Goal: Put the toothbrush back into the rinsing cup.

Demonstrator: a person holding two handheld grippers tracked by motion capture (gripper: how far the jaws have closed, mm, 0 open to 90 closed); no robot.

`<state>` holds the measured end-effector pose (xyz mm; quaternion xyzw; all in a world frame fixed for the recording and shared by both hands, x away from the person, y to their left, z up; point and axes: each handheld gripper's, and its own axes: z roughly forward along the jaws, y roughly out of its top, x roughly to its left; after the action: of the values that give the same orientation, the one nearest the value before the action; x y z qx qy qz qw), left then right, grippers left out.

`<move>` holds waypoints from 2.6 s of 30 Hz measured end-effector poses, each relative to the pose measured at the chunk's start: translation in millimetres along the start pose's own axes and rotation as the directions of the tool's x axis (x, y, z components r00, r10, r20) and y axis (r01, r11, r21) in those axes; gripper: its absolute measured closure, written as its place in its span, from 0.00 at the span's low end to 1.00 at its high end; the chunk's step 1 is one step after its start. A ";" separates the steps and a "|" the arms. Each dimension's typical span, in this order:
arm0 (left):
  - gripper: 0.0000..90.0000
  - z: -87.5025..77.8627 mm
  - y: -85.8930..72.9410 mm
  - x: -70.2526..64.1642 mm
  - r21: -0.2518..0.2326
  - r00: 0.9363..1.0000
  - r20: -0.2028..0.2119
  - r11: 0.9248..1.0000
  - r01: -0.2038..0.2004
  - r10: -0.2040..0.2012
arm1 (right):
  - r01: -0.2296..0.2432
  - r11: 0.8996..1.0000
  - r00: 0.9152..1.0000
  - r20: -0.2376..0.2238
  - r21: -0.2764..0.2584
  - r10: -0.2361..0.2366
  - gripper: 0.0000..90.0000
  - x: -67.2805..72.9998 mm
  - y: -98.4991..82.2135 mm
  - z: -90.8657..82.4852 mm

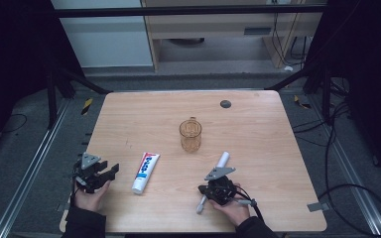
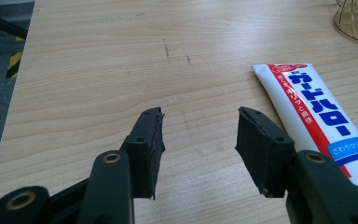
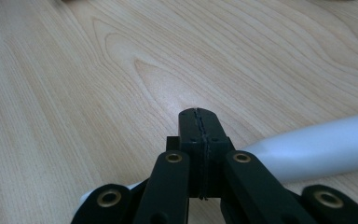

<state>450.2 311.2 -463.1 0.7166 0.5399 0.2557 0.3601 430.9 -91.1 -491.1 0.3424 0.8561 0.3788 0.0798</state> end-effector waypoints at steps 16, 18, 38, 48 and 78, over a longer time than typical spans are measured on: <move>0.55 -0.6 0.0 0.1 -0.003 1.000 -0.003 1.000 -0.002 0.002 | -0.011 1.000 1.000 0.004 0.005 0.011 1.00 -3.8 -4.5 -6.1; 0.55 -0.7 0.1 0.2 -0.003 1.000 -0.003 1.000 -0.002 0.002 | -0.007 1.000 1.000 0.004 0.005 0.007 1.00 -4.3 -5.0 -6.4; 0.55 -0.7 0.0 0.4 -0.004 1.000 -0.004 1.000 0.000 0.000 | -0.027 1.000 1.000 0.013 0.000 0.027 1.00 -11.7 -9.6 -15.9; 0.55 -0.9 0.0 0.6 -0.004 1.000 -0.004 1.000 0.000 0.000 | -0.032 0.999 0.999 0.005 0.010 0.032 1.00 -11.4 -12.4 -19.4; 0.55 -1.4 -0.8 2.4 -0.002 1.000 -0.004 1.000 0.007 -0.007 | -0.071 0.996 0.997 0.032 0.061 0.069 1.00 -24.0 -26.5 -40.4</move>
<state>449.3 314.0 -463.0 0.7139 0.5428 0.2564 0.3606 419.0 -143.4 -484.4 0.3802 0.8536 0.3493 0.0685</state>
